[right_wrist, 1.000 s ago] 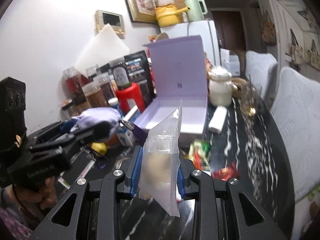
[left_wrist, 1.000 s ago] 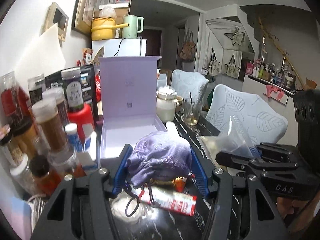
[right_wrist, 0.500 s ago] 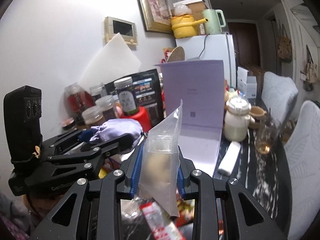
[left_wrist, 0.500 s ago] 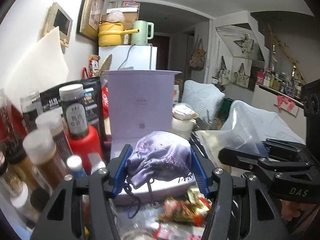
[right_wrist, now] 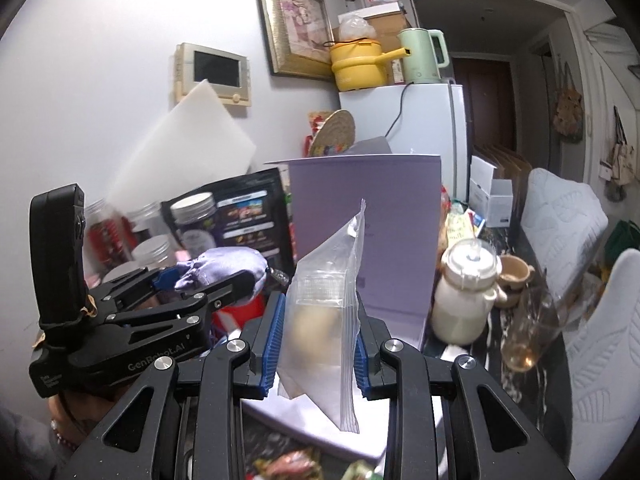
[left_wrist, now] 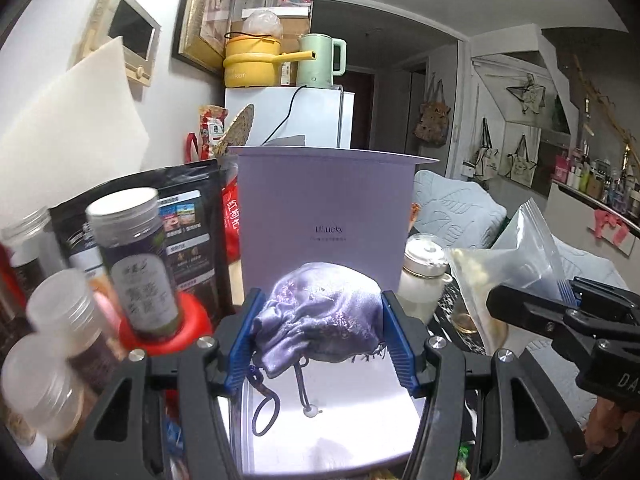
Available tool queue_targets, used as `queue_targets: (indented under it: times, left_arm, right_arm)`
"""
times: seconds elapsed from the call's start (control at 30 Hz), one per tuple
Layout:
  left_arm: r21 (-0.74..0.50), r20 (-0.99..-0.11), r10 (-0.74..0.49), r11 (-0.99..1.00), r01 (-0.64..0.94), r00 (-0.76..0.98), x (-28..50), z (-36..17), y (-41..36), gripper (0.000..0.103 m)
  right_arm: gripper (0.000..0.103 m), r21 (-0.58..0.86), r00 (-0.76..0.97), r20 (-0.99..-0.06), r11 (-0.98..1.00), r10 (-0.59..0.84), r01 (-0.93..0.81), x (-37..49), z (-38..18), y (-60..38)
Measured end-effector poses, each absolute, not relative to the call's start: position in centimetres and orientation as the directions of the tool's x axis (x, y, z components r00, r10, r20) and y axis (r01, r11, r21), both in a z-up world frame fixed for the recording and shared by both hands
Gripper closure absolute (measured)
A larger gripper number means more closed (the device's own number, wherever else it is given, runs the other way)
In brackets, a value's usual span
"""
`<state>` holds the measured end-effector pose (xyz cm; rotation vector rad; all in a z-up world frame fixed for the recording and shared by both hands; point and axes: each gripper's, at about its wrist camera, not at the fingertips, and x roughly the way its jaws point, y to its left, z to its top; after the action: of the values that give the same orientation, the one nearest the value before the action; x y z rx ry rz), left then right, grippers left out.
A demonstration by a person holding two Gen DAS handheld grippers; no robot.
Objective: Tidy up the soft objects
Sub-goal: 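Carry the pouch in the left tool and zip bag in the right toward the lavender box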
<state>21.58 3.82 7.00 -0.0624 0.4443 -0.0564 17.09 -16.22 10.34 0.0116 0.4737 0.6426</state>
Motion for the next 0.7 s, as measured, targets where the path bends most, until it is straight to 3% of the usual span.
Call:
queue_targets:
  times: [0.47, 0.7]
  left_arm:
    - [-0.016, -0.457, 0.013, 1.0, -0.022, 0.889, 29.7, 5.0, 2.6, 0.046]
    - [-0.02, -0.521, 0.014, 0.999, -0.029, 0.854, 32.8, 2.8, 3.4, 0.046]
  right_arm:
    - [0.073, 0.192, 0.676, -0.47, 0.813, 0.567, -0.549, 25.7, 8.1, -15.5]
    - [0.073, 0.192, 0.65, -0.516, 0.815, 0.558, -0.547, 28.9, 6.5, -14.5]
